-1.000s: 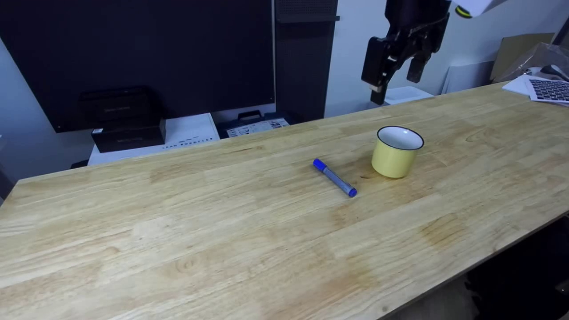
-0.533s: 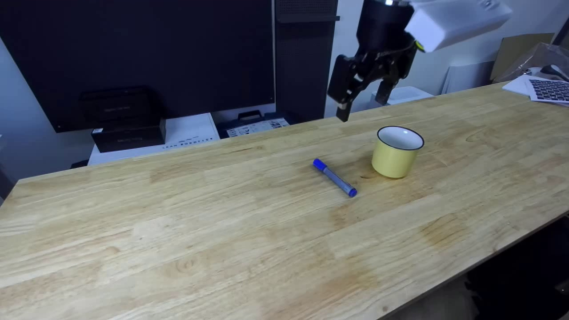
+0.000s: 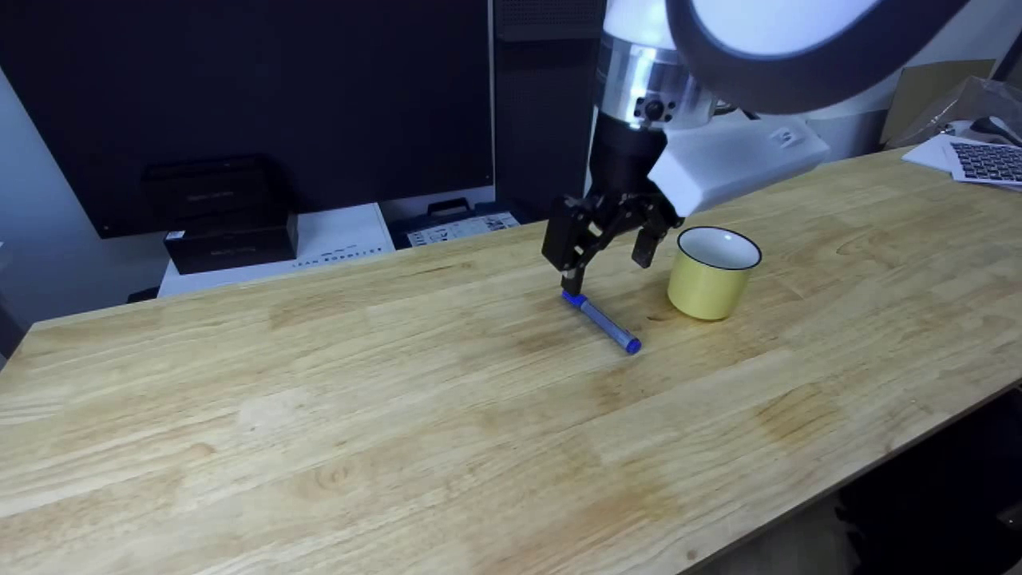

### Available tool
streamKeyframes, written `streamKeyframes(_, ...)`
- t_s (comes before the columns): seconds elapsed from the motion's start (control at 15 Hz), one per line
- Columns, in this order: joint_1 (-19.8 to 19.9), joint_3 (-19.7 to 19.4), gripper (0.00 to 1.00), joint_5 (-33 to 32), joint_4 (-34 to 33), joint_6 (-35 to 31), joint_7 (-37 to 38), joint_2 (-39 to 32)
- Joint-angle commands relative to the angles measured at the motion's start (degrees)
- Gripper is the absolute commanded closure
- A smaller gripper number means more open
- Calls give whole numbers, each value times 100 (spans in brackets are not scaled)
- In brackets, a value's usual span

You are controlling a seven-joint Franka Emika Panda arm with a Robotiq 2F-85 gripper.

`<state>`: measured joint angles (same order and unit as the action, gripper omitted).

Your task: Pick the marker and put it in the cup

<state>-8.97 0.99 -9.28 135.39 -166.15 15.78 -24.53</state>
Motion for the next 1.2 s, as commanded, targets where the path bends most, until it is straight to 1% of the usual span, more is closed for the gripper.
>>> streamKeyframes(0.0,-79,-116,0,268,-421,23,-207,-568)
streamKeyframes(0.33,-38,-154,0,512,-857,141,-394,-1176)
streamKeyframes(0.67,-13,-242,0,624,-1133,219,-515,-1472)
streamKeyframes(0.73,-9,-258,25,623,-1158,203,-543,-1509)
streamKeyframes(0.8,-9,-274,26,621,-1187,198,-563,-1538)
streamKeyframes(1.13,31,-262,61,660,-1284,170,-648,-1634)
